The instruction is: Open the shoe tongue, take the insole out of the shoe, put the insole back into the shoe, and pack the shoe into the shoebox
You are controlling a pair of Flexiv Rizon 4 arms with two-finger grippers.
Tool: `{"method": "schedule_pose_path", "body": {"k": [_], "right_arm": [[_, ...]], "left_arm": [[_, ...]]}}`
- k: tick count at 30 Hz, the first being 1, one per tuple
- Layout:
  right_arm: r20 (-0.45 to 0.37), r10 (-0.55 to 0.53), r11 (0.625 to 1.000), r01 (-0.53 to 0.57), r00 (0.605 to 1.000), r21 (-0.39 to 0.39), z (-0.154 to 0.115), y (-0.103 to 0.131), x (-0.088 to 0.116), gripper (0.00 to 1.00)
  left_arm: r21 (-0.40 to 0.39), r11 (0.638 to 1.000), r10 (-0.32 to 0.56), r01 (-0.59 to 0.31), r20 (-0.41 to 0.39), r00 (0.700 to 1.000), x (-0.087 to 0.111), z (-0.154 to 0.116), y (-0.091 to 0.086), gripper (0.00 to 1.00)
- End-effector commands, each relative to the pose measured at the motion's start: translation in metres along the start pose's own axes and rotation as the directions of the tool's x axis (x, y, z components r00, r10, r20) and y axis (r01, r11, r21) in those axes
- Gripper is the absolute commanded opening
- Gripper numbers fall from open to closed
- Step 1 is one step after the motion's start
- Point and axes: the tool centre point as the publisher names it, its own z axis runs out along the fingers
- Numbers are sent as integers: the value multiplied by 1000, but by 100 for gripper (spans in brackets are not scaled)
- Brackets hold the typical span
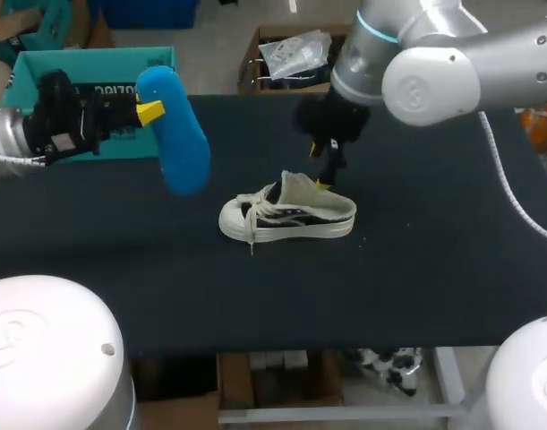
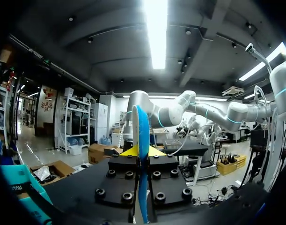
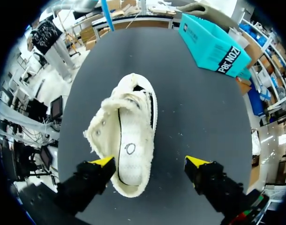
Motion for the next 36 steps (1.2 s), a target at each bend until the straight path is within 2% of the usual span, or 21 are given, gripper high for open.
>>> {"method": "schedule_pose_path", "body": {"k": [1,5,6,8,9,10,11,15,19,24,28,33,36], "right_arm": [[-9,15,987,-13,1000,160,17,12,-4,100],[-14,29,980,-25,999,195,25,14,-5,100],[-14,27,981,-24,1000,194,27,13,-5,89],[-17,35,980,-31,999,196,29,11,-7,78],[-17,38,980,-34,999,195,30,10,-8,66],[-18,46,979,-42,999,199,31,9,-8,49],[-18,50,978,-45,999,202,31,8,-8,40],[-22,57,977,-51,998,209,33,6,-8,17],[-21,62,974,-56,998,218,34,6,-7,0],[-13,62,970,-57,998,236,32,9,-3,0],[-4,91,963,-87,996,254,29,12,2,0],[25,203,948,-203,979,245,17,9,10,0],[46,308,926,-310,950,213,8,6,15,0]], "left_arm": [[3,1000,-7,7,393,920,9,-13,2,0],[-3,1000,-7,9,399,917,13,-21,4,0],[-5,1000,-7,9,400,916,13,-22,4,0],[-9,1000,-6,11,404,915,14,-24,5,0],[-9,1000,-7,12,404,915,15,-25,5,0],[-9,1000,-8,12,404,915,16,-26,5,0],[-10,1000,-7,12,405,914,17,-26,5,0],[-13,1000,-2,8,410,912,20,-27,4,0],[-15,1000,0,7,414,910,21,-28,3,0],[-14,1000,-7,14,414,910,19,-30,6,0],[-11,1000,-21,27,387,922,14,-29,11,0],[-23,999,-18,27,319,948,6,-16,16,0],[-38,999,2,9,269,963,2,-3,18,0]]}}
